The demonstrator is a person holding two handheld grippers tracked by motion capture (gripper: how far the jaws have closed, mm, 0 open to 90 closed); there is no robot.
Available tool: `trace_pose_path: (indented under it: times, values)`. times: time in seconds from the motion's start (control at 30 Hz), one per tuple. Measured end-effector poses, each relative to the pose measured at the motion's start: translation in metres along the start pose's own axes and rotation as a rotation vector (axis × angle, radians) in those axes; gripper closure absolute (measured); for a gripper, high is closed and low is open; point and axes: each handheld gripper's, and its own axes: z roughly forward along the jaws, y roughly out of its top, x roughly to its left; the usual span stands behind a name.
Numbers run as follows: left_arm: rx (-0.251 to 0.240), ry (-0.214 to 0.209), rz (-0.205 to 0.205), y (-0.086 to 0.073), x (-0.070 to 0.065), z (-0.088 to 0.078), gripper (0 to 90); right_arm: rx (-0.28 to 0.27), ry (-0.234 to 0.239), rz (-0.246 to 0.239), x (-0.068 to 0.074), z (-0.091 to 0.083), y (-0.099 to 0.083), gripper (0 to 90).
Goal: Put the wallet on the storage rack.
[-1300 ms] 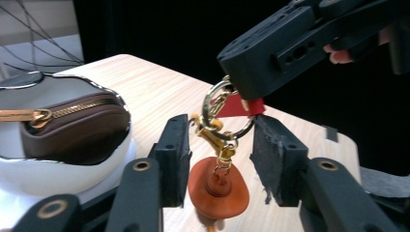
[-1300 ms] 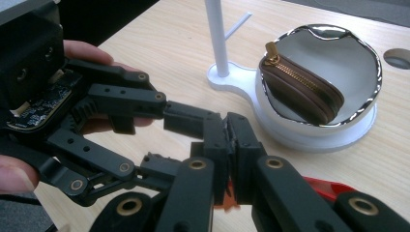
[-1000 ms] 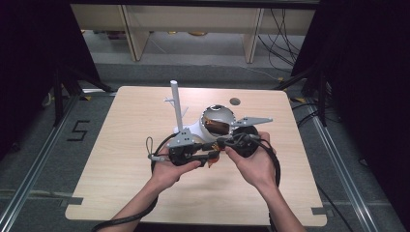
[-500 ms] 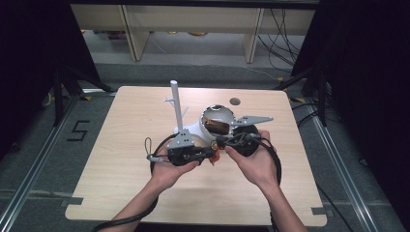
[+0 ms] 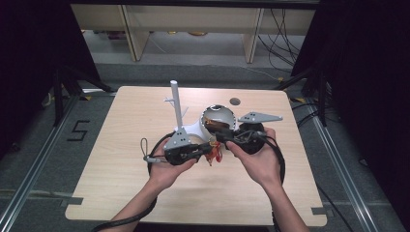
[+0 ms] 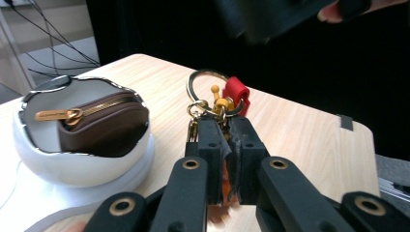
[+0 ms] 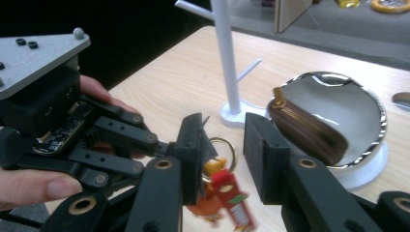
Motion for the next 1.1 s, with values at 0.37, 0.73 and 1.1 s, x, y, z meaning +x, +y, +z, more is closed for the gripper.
trace_pose_path:
  times: [0.37, 0.73, 1.1]
  values:
    - [-0.02, 0.079, -0.002, -0.001, 0.011, -0.016, 85.6, -0.028, -0.054, 0.028, -0.024, -0.021, -0.016, 68.9]
    - [-0.036, 0.14, -0.011, -0.003, 0.026, -0.032, 86.0, -0.039, -0.121, 0.167, -0.063, -0.039, -0.062, 67.4]
    - [-0.07, 0.192, -0.025, 0.0, 0.042, -0.045, 86.1, -0.11, -0.204, 0.167, -0.091, -0.039, -0.096, 64.2]
